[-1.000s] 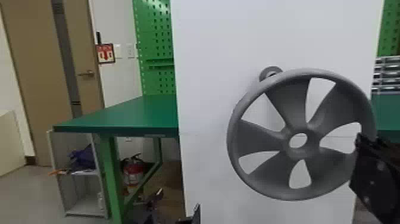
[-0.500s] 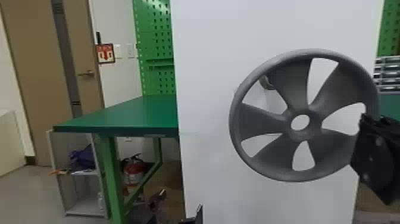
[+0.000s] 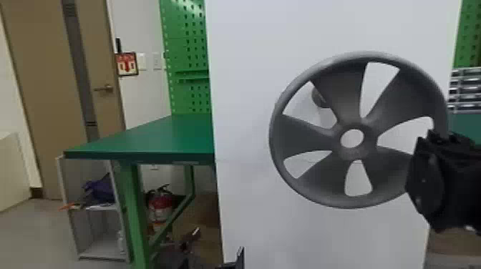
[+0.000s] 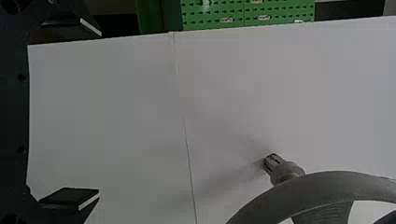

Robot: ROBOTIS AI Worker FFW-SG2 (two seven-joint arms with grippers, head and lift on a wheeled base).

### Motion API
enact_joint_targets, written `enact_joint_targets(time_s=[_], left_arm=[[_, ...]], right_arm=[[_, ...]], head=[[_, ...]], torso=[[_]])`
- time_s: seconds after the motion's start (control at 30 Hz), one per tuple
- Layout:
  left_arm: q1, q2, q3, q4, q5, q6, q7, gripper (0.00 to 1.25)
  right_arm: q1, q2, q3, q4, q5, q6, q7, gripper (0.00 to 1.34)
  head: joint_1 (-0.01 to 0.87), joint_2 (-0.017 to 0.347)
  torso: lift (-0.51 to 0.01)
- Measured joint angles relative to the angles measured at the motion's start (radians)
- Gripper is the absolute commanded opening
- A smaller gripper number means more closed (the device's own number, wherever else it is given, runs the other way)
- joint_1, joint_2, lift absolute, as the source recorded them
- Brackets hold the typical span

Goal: Hold the wheel and insert it

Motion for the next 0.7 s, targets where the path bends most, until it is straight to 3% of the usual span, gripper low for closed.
enact_joint_targets(time_s=[0.2,0.7], left_arm=[[0.000,0.004,-0.004,0.001,0.000,0.002,0.000,1.15],[-0.003,0.011,-0.010,0.003,0.000,0.005,0.001,1.15]], right_arm=[[-0.019,0.000,0.028,0.000,-0.017,0.010,-0.052,0.26],[-0.051,0.000,0.051,0.000,-0.022,0.021,-0.097,0.26]], head=[[0.233,0.304],[0.233,0.304]], torso=[[-0.499],[-0.499]])
